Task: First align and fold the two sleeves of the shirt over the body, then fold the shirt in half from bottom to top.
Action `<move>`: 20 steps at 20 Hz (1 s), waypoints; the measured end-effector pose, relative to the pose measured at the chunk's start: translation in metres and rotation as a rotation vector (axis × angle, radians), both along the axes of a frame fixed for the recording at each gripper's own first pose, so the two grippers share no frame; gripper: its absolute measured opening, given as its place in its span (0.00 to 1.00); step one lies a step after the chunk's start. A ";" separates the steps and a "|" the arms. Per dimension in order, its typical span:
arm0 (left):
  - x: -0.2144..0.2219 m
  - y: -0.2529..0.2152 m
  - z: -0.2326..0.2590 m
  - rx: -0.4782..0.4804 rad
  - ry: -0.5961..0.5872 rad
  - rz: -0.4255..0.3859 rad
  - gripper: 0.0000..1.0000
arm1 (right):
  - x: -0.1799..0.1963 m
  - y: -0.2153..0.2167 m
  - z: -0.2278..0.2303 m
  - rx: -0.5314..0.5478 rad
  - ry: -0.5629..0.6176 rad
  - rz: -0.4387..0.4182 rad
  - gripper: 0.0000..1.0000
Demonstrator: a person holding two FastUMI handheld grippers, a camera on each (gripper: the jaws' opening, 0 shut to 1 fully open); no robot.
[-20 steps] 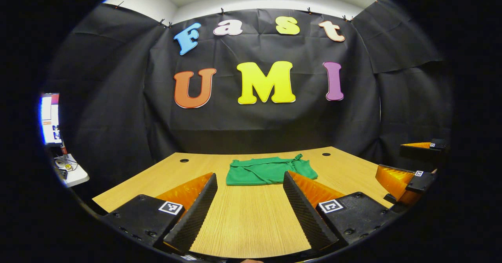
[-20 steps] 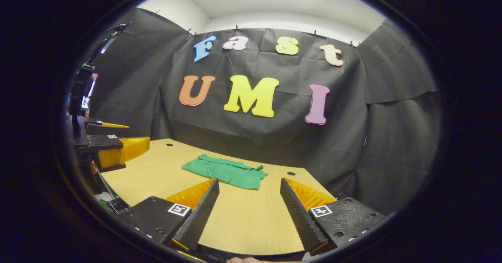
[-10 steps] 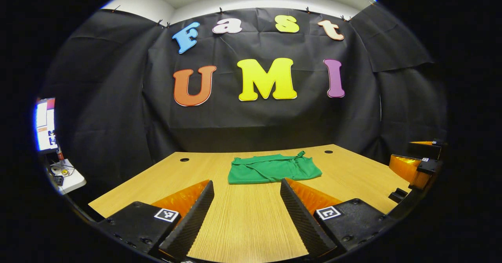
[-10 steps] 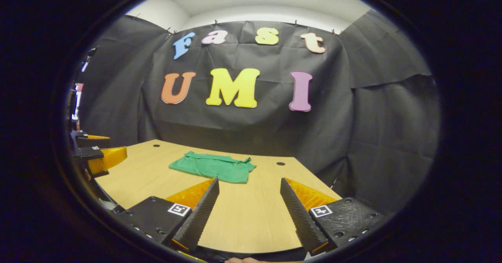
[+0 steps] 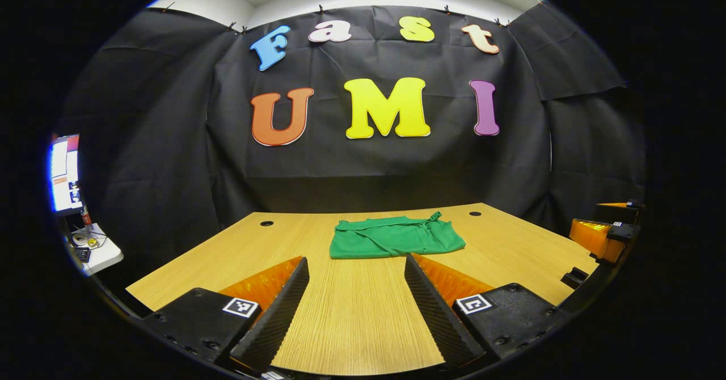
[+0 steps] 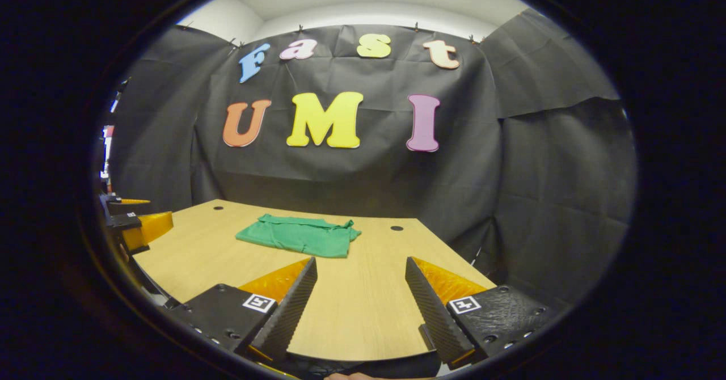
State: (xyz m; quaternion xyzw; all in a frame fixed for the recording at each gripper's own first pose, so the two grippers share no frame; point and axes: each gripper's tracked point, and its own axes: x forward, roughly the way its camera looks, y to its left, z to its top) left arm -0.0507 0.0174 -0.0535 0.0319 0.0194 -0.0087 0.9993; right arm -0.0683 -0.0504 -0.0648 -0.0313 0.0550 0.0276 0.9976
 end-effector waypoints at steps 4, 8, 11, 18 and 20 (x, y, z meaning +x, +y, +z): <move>0.001 -0.004 -0.002 0.001 0.005 -0.013 1.00 | 0.000 0.001 -0.002 -0.008 0.005 0.008 0.95; 0.000 -0.001 -0.006 -0.006 0.016 -0.009 1.00 | 0.000 -0.001 -0.002 -0.002 0.008 0.004 0.96; 0.000 0.002 -0.006 -0.004 0.017 0.000 1.00 | 0.000 -0.003 0.000 -0.006 -0.002 0.000 0.97; 0.000 0.001 -0.005 -0.016 0.014 0.001 1.00 | 0.001 -0.003 -0.009 0.000 0.022 0.006 0.97; 0.001 0.002 -0.006 -0.025 0.015 0.000 1.00 | 0.000 -0.003 -0.012 0.003 0.028 0.010 0.95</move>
